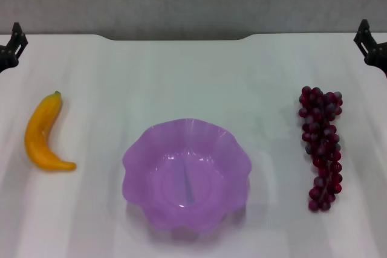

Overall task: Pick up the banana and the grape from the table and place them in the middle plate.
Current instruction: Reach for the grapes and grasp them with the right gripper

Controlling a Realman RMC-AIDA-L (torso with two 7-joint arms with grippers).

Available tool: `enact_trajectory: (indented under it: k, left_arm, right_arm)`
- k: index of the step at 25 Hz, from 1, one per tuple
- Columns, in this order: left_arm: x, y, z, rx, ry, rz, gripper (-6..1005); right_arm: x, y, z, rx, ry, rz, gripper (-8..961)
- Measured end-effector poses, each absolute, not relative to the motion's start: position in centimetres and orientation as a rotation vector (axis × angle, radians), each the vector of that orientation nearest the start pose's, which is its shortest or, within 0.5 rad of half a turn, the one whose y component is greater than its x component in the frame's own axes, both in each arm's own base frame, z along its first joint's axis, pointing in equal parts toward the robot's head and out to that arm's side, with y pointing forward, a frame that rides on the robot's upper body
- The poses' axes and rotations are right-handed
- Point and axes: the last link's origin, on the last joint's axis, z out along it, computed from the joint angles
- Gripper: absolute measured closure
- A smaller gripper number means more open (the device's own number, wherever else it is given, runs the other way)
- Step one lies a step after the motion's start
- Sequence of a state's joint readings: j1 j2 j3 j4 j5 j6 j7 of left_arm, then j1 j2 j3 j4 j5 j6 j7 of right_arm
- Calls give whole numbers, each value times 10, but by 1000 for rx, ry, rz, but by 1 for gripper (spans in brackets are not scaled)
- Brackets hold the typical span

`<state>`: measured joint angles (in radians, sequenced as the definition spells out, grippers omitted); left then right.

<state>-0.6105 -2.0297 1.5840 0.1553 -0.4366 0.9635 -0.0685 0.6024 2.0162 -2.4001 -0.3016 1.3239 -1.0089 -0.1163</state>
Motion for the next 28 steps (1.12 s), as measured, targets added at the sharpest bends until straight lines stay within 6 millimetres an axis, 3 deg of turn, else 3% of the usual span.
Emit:
enact_trajectory:
  k: [28]
  left_arm:
    - [-321,412,42,-1440,-569,-579,106]
  right_arm:
    - [285,402,8,-1443,545,674,80]
